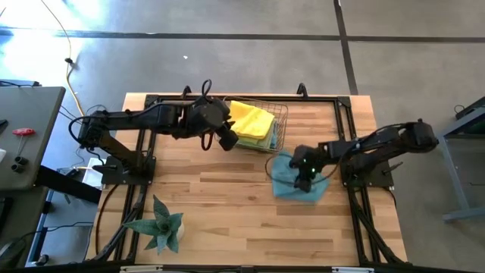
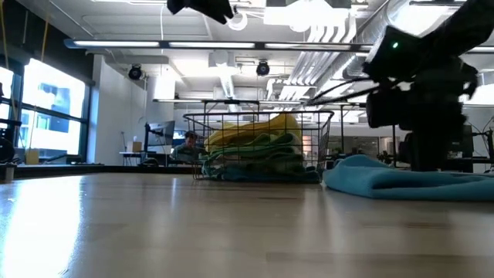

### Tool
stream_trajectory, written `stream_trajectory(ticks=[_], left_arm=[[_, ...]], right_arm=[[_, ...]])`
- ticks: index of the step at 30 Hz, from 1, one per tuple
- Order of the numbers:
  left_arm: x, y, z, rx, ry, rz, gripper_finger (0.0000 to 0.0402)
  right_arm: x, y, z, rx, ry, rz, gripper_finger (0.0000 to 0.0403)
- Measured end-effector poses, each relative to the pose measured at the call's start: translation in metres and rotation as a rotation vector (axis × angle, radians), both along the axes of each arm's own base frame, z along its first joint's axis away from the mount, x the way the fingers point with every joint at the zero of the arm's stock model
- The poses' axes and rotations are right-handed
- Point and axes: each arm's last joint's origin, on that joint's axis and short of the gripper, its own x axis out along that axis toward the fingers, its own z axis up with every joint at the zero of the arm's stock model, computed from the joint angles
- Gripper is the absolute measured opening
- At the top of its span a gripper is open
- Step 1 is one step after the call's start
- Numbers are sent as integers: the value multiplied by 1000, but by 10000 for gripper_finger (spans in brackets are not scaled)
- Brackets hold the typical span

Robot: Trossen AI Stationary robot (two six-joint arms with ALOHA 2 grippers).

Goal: Fold microfiber towels
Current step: Fold the blue towel

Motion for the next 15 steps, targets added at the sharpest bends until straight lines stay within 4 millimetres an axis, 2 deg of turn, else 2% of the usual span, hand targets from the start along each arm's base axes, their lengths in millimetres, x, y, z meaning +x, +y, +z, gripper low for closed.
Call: stream_trajectory(ticks=[4, 9, 15], left_arm=[[4, -10, 3, -25, -56, -34, 97], [11, -31, 7, -48, -133, -88, 97], [21, -68, 2, -72, -143, -221, 97]], right_arm=[[6, 27, 5, 11, -87, 117, 138], [15, 57, 17, 14, -290, 240, 138], [23, 77, 31, -123, -515, 167, 138]])
